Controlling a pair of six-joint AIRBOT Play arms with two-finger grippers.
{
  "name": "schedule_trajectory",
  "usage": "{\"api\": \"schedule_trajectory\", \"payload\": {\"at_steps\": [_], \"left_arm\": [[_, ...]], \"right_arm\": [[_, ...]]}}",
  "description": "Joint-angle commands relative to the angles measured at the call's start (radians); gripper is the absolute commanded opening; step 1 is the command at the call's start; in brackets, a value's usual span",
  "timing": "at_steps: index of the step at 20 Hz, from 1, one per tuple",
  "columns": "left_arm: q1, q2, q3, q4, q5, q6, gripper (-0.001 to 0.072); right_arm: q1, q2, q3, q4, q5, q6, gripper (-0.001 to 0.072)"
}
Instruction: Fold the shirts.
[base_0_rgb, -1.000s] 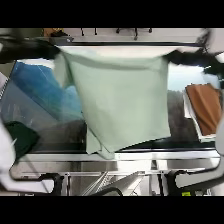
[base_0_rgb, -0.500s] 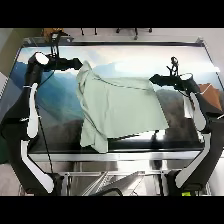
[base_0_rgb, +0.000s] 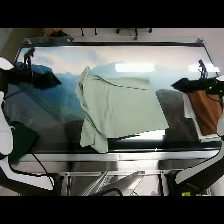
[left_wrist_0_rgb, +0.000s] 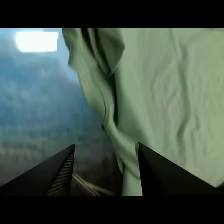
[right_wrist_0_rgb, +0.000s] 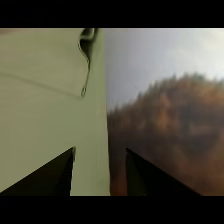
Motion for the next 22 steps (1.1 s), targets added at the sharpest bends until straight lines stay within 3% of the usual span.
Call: {"api": "schedule_trajectory", "payload": {"at_steps": [1, 4, 7, 11, 16, 18, 22], "left_arm": [[0.022, 0.144, -0.41, -0.003, -0.026, 0.042, 0.043], [-0.034, 0.234, -0.747, -0.005, 0.137, 0.067, 0.043], [-0.116, 0.25, -0.897, -0.02, 0.278, 0.08, 0.043], [-0.209, 0.182, -0.91, -0.189, 0.319, 0.152, 0.0431], [-0.296, 0.068, -0.769, -0.236, 0.3, 0.15, 0.0413], [-0.316, 0.047, -0.719, -0.235, 0.267, 0.151, 0.0042], [-0.311, 0.047, -0.69, -0.235, 0.224, 0.149, 0.0021]], "right_arm": [[-0.083, 0.031, -0.1, -0.087, 0.185, 0.007, 0.0357], [-0.129, 0.042, -0.178, -0.161, 0.193, 0.006, 0.0358], [-0.151, 0.042, -0.216, -0.18, 0.196, 0.003, 0.0358], [-0.148, 0.042, -0.27, -0.191, 0.206, -0.009, 0.0362], [-0.132, 0.042, -0.373, -0.19, 0.182, -0.031, 0.0364], [-0.105, 0.042, -0.41, -0.194, 0.176, -0.035, 0.0364], [-0.041, 0.04, -0.463, -0.212, 0.187, -0.037, 0.0363]]}}
